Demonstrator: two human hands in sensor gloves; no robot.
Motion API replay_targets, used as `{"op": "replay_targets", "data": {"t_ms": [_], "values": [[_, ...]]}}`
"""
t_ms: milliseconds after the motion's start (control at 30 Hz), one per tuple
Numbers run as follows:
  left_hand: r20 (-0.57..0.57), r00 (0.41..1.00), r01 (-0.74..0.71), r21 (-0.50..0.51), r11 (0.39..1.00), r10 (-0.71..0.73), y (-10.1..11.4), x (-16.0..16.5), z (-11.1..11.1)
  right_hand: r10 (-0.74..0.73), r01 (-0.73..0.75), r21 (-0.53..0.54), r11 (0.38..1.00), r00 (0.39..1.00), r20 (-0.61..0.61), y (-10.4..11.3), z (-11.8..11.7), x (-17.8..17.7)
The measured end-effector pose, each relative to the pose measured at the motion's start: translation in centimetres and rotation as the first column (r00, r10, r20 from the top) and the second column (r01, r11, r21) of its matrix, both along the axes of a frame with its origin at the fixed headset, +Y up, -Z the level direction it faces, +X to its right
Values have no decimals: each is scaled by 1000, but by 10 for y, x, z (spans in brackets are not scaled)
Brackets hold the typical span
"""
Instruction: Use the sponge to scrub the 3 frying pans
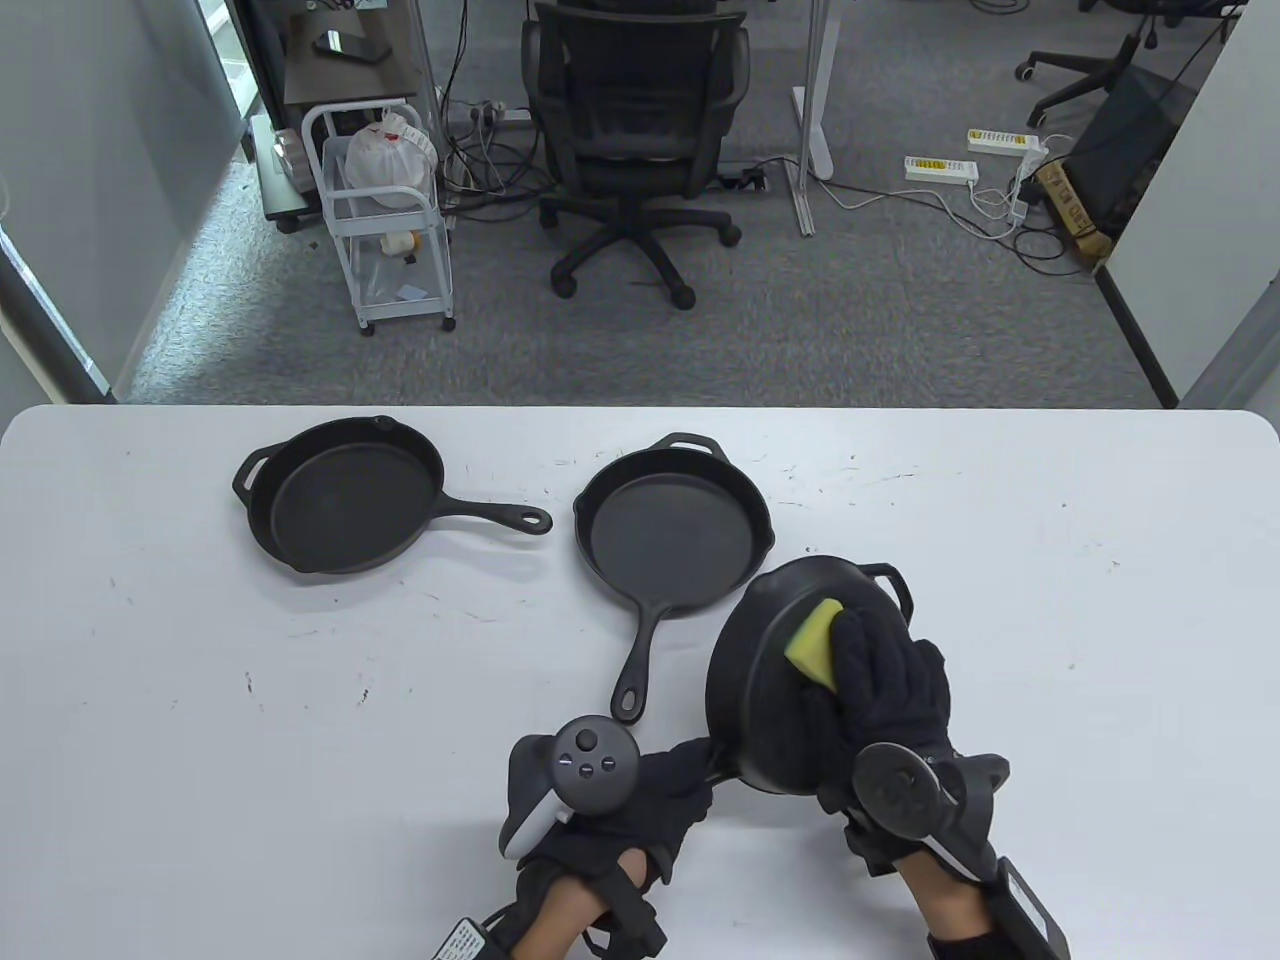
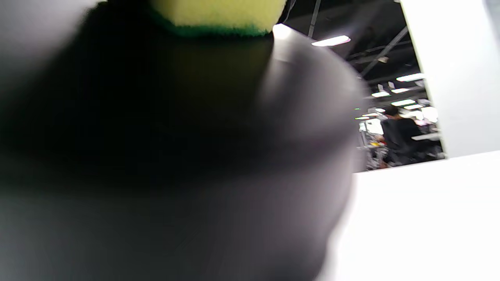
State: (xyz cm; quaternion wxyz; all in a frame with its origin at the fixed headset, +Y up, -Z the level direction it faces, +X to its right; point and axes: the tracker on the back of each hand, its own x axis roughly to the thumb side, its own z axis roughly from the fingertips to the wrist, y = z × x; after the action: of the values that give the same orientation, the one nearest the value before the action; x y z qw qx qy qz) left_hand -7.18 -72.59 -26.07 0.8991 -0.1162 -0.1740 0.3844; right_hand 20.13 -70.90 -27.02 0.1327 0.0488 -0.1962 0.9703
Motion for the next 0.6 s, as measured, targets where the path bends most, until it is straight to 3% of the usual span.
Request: {"op": "replay_targets", "data": {"t_ms": [133, 300, 467, 600], "values": [[-102, 992, -72, 36, 997, 76, 2, -14, -3, 60, -60, -68, 996, 998, 0, -10, -6, -1], [-199, 970, -133, 50, 990, 141, 2, -28, -5, 103, -113, -68, 991, 984, -145, -16, 6, -32], [-95, 993, -63, 18, 998, 65, 1, -14, -3, 191, -170, 114, 979, 956, -223, -4, 26, -52], [13, 999, 42, 74, 996, -43, 4, 2, 3, 93, -77, 105, 991, 983, -158, 8, 24, -34]]}}
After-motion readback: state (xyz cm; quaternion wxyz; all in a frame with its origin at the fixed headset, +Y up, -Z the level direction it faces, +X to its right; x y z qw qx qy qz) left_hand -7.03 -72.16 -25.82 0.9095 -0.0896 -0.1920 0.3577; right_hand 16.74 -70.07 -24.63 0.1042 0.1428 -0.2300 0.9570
